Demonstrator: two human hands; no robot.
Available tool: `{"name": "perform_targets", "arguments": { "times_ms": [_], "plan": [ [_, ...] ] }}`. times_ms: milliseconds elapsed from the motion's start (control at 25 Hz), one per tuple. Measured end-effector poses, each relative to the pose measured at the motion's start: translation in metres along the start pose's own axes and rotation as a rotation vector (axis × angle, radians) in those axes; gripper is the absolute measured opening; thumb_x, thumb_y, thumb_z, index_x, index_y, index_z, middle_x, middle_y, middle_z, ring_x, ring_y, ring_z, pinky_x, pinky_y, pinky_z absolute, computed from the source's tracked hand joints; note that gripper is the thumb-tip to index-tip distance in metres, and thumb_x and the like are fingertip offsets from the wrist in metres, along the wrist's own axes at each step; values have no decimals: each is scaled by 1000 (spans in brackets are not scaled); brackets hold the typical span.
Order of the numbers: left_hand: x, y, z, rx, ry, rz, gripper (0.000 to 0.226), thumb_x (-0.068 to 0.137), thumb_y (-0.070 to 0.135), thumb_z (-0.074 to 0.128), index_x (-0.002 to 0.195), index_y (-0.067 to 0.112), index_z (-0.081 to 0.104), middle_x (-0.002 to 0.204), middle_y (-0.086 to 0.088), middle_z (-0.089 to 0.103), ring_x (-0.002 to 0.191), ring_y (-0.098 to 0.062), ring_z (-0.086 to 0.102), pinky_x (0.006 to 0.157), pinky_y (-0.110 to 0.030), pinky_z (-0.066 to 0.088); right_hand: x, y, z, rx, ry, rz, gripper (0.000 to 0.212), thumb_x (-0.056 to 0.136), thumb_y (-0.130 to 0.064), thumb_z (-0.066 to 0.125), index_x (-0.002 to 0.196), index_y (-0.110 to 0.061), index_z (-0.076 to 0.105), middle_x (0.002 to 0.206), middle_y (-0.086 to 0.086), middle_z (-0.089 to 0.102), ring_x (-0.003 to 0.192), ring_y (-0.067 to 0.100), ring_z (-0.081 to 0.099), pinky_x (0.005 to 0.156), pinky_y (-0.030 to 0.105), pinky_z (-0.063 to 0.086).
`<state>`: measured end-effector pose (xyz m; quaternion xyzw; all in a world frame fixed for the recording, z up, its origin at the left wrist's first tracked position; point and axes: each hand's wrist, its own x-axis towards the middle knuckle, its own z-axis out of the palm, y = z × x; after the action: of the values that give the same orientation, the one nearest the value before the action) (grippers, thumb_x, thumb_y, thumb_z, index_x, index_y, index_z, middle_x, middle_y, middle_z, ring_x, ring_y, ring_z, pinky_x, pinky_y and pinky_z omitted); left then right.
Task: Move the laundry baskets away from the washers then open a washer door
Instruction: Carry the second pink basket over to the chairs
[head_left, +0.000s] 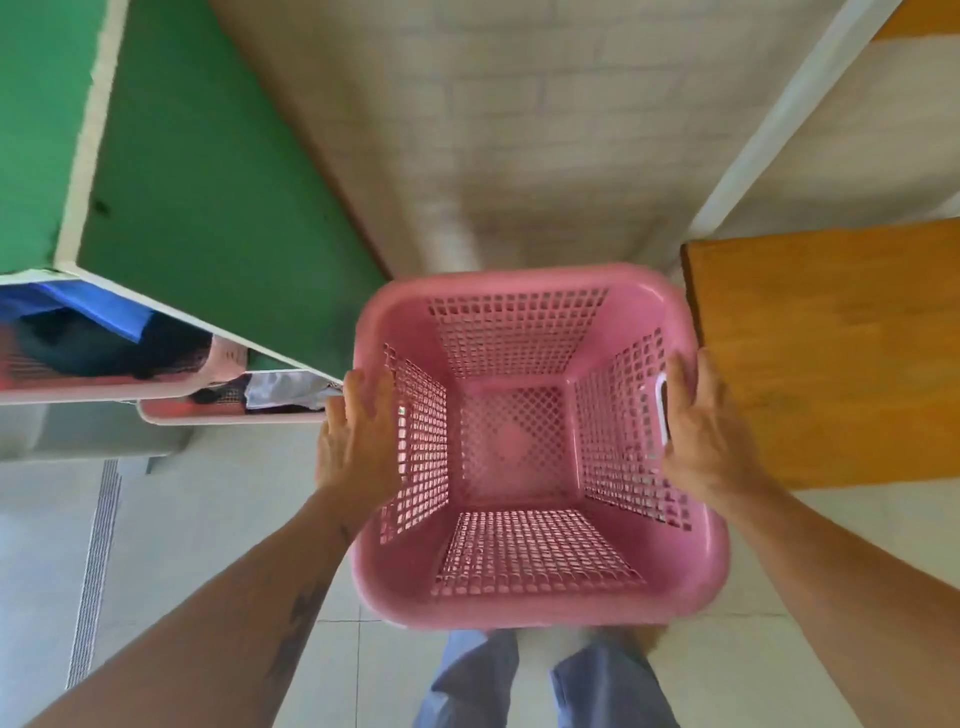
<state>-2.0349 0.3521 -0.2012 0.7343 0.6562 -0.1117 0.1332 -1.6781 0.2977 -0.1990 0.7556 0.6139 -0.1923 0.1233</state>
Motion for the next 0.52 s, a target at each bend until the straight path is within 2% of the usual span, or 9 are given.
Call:
{"name": "perform_targets", "arguments": {
  "times_ms": [160, 240, 320, 400, 520],
  "plan": [
    [5, -3, 0, -55, -97, 33, 93, 61, 5, 64, 144, 16, 23, 124, -12, 38, 98, -33, 51, 78, -43, 53, -7, -9, -4, 89, -75, 20, 112, 68, -10, 80, 152, -15, 7, 158, 18, 9, 136, 39, 36, 94, 40, 53],
    [4, -1, -17, -123, -159, 10, 85, 61, 4, 64, 139, 18, 33, 122, -8, 44, 103, -30, 52, 79, -40, 53, -16, -11, -20, 197, -71, 16, 97, 72, -5, 74, 149, -18, 17, 151, 12, 26, 128, 32, 45, 86, 33, 55],
    [0, 7, -40, -225, -185, -25, 64, 64, 3, 61, 125, 19, 49, 117, -6, 52, 104, -27, 56, 79, -37, 53, -30, -12, -41, 290, -38, 29, 80, 77, -4, 67, 145, -18, 27, 136, 6, 42, 118, 24, 51, 82, 26, 50],
    [-9, 23, -72, -361, -173, -32, 51, 70, 4, 54, 118, 22, 59, 115, -4, 59, 98, -25, 61, 81, -38, 55, -51, -10, -69, 356, -1, 49, 67, 85, -11, 62, 144, -16, 33, 136, 5, 46, 120, 22, 50, 91, 25, 41],
    [-27, 55, -119, -530, -156, 69, 52, 79, 4, 51, 127, 23, 58, 125, -2, 61, 106, -21, 60, 96, -39, 50, -88, 0, -110, 404, 18, 99, 62, 92, -26, 53, 148, -13, 30, 152, 5, 34, 139, 23, 35, 111, 36, 31]
  ]
}}
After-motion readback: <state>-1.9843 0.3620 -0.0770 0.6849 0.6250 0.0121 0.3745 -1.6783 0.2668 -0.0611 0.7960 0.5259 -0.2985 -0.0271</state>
